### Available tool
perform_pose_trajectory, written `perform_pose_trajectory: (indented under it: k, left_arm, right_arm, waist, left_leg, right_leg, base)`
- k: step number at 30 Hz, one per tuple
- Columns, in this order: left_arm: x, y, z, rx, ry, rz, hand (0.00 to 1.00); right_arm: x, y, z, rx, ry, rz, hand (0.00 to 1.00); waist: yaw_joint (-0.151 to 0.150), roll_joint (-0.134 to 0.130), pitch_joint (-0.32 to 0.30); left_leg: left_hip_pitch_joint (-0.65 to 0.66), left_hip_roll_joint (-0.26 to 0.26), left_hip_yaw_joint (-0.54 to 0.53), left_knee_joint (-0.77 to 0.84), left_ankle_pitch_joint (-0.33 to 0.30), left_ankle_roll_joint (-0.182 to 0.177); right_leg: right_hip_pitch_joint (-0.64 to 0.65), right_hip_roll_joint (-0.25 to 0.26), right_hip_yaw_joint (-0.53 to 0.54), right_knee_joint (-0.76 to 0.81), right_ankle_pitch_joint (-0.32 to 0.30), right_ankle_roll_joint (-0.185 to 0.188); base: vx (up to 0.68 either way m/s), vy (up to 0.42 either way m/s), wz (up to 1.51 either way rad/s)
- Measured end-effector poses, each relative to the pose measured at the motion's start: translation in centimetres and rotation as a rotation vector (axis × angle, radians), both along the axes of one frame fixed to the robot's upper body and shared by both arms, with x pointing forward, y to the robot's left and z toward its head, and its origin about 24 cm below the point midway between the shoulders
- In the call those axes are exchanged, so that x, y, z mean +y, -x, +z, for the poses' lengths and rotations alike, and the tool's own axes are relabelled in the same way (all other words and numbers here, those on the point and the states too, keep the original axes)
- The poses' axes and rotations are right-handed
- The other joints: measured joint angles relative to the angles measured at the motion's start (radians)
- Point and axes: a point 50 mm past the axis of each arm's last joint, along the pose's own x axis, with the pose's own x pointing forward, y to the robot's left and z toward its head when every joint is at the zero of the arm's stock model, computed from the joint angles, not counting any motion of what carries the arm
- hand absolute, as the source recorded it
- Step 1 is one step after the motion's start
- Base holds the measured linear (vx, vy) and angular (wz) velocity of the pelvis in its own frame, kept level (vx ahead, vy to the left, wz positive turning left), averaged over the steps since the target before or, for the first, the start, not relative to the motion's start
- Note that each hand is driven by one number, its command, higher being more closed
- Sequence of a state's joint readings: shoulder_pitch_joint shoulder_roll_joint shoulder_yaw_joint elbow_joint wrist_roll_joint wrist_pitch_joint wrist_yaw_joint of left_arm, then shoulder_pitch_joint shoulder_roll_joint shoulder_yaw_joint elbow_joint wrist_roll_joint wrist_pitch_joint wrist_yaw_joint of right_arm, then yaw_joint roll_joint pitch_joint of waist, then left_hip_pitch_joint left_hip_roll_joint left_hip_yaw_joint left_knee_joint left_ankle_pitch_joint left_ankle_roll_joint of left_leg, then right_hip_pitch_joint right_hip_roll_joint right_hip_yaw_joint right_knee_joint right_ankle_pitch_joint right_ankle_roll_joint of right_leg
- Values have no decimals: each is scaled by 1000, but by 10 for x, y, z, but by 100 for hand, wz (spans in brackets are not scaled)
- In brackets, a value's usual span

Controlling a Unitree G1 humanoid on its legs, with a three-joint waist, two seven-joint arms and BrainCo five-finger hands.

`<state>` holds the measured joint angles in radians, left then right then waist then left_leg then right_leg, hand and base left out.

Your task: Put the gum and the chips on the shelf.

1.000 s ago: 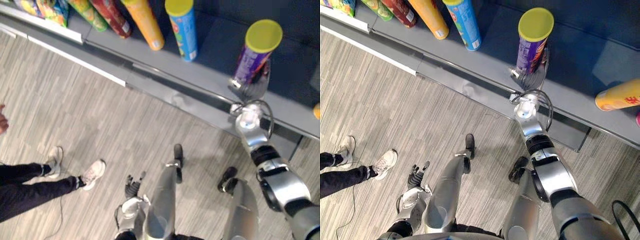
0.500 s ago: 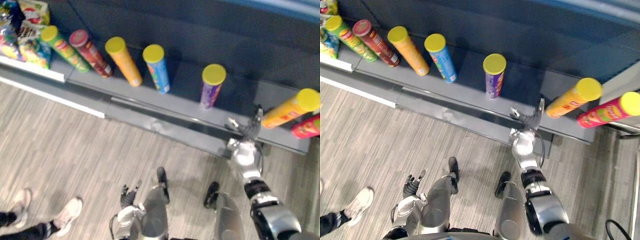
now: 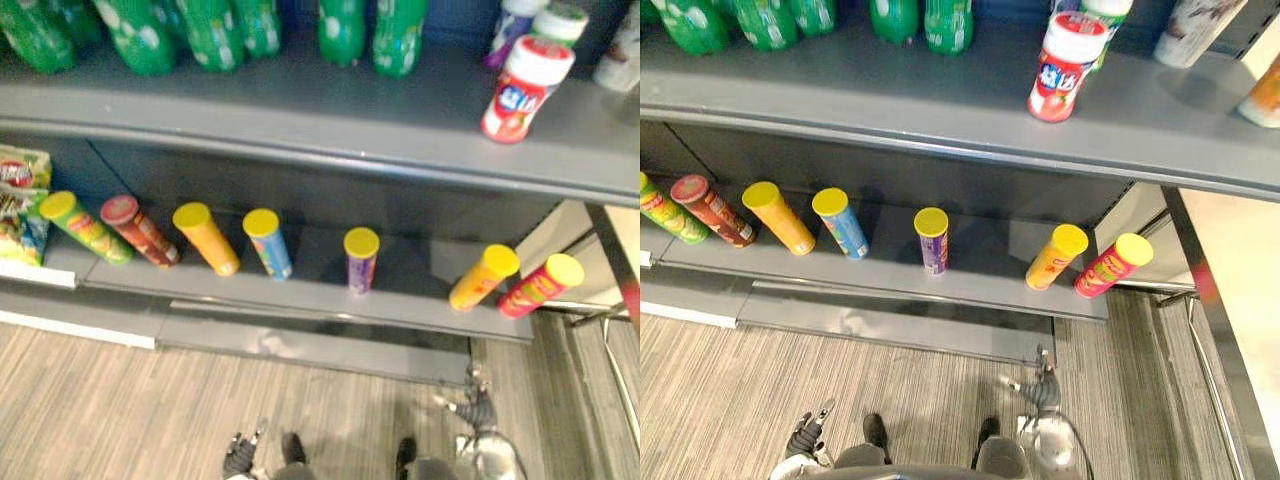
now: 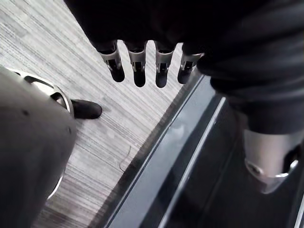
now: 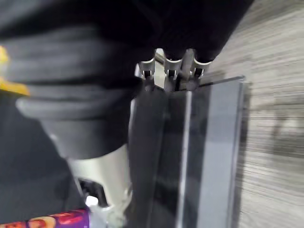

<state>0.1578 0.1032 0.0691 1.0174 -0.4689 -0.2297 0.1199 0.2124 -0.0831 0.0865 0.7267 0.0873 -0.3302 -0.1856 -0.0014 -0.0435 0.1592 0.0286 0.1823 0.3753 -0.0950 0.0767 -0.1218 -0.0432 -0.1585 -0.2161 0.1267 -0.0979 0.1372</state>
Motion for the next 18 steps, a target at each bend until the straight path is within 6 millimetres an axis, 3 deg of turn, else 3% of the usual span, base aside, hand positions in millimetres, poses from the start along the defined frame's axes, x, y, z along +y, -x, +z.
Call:
perform_pose_trajectory:
  k: [5, 9, 18]
  left_arm:
    - [1, 10, -4, 32, 43, 31, 0]
    - [-3, 27, -11, 80, 109, 149, 0]
    - [-6, 44, -16, 135, 157, 230, 0]
  right_arm:
    - [-4, 22, -20, 148, -6, -48, 0]
    - [-12, 36, -37, 295, -145, -161, 0]
    - [-16, 48, -44, 357, -230, -351, 0]
  waist:
    - [-1, 6, -21]
    - [0, 19, -55]
    - [4, 31, -70]
  left_leg:
    - [40, 0, 14, -5, -4, -5]
    - [65, 7, 23, -7, -9, -11]
    - [90, 1, 25, -8, -17, -8]
  right_leg:
    - [39, 6, 5, -25, 11, -4]
    - [77, 18, 3, -64, 21, -4]
    - [120, 15, -2, -97, 38, -2]
  base:
    - [4, 10, -8]
    - [-19, 0, -3]
    - [-3, 0, 1]
